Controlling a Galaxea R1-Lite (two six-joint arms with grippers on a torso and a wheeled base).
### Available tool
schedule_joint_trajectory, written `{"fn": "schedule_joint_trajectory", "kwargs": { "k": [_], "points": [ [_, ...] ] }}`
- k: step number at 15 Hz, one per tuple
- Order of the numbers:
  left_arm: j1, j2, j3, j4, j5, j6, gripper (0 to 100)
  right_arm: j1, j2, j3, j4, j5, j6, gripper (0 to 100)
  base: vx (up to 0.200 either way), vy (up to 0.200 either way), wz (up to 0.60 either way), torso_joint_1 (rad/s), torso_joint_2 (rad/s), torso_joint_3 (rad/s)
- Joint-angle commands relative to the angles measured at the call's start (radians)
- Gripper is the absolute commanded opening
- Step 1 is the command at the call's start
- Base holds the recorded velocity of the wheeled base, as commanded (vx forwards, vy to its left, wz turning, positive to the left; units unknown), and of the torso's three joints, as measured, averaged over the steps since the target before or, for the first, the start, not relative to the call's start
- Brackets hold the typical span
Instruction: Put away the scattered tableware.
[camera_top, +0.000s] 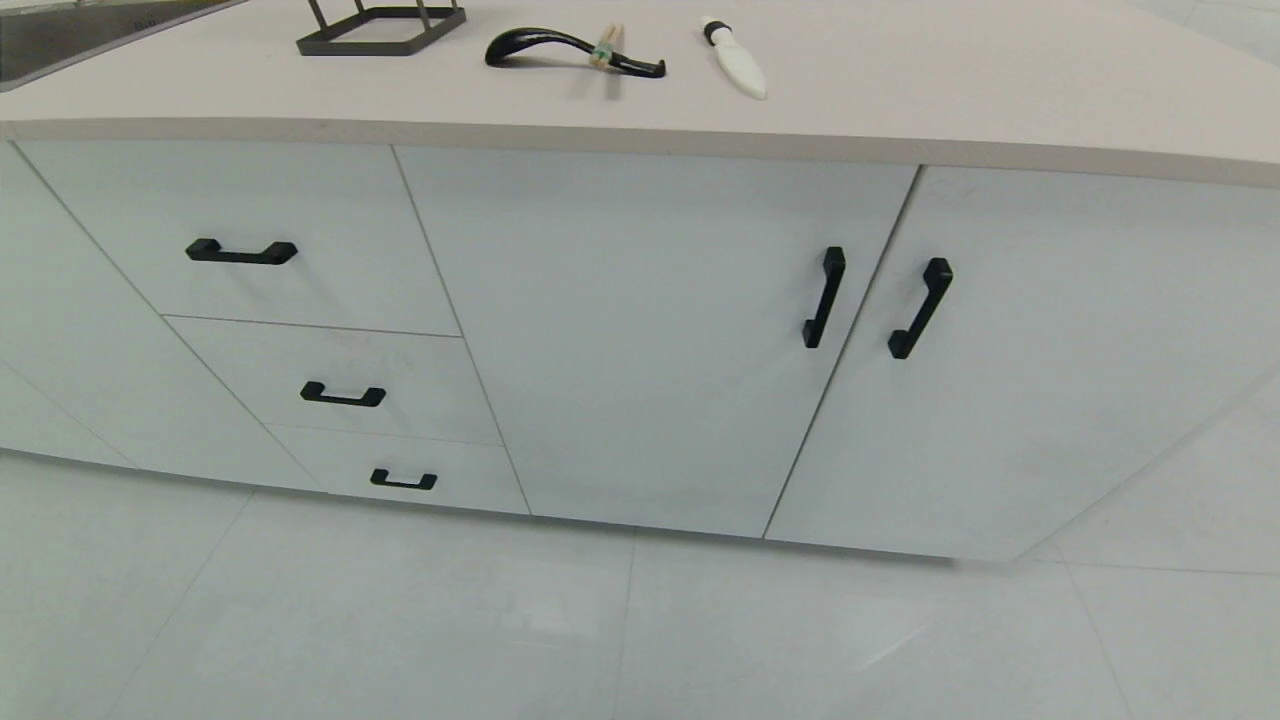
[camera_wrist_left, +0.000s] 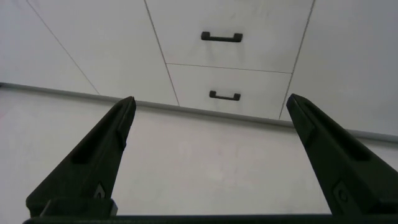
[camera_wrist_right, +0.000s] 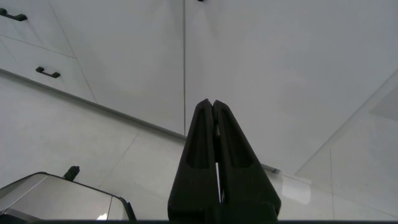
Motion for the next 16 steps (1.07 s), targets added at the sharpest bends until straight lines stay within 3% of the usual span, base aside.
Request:
{"fn": "schedule_joint_trajectory", "kwargs": {
  "k": [1,16],
  "points": [
    [0.000,0.000,0.000,-0.002,0.001,0.001,100,0.001,0.001,0.000,0.000,-0.001,0.003,0,0.000,0.200,0.00,0.007,0.00,0.007],
    [0.000,0.000,0.000,-0.001,0.004,-0.004,100,0.001,0.001,0.000,-0.001,-0.001,0.048,0,0.000,0.187,0.00,0.002,0.00,0.001]
  ]
}}
